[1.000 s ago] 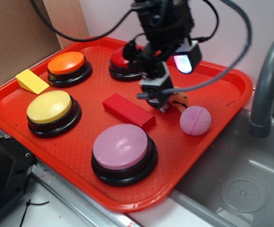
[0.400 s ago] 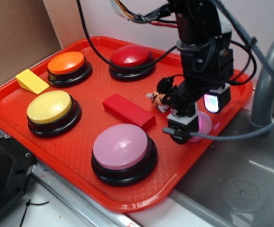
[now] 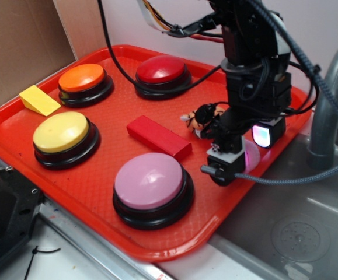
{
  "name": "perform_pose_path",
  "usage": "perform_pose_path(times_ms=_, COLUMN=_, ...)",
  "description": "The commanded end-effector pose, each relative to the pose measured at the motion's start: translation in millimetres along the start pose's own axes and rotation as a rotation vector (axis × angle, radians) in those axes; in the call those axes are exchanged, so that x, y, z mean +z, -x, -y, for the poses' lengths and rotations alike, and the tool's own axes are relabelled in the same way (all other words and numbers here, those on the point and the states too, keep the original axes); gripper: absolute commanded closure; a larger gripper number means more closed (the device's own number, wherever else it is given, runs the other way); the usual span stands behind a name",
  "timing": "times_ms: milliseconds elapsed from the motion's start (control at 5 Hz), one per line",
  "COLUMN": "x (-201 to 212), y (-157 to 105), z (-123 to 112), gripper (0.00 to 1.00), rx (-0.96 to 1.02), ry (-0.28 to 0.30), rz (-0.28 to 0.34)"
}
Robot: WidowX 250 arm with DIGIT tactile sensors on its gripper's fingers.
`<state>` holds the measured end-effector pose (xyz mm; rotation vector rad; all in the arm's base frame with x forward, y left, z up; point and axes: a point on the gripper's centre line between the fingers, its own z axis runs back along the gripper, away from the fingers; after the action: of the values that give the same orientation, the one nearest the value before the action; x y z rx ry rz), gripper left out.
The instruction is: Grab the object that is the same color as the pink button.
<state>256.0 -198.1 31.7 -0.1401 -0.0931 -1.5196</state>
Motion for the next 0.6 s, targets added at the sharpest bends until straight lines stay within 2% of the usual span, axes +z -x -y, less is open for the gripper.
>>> perform_pose_path(times_ms=0, x=11.3, y=-7.3, z=9.3, gripper=1.00, rx=-0.002, ry=-0.040, rz=0.021)
perform_pose_path(times_ms=200, x=17.8, y=-3.8, z=7.4, gripper=1.00, rx=0.068, ry=-0.051, rz=0.006)
perform_pose_path(times_ms=400, x=39.5, y=5.1, z=10.5, gripper=1.00, rx=0.189, ry=-0.091, rz=-0.009)
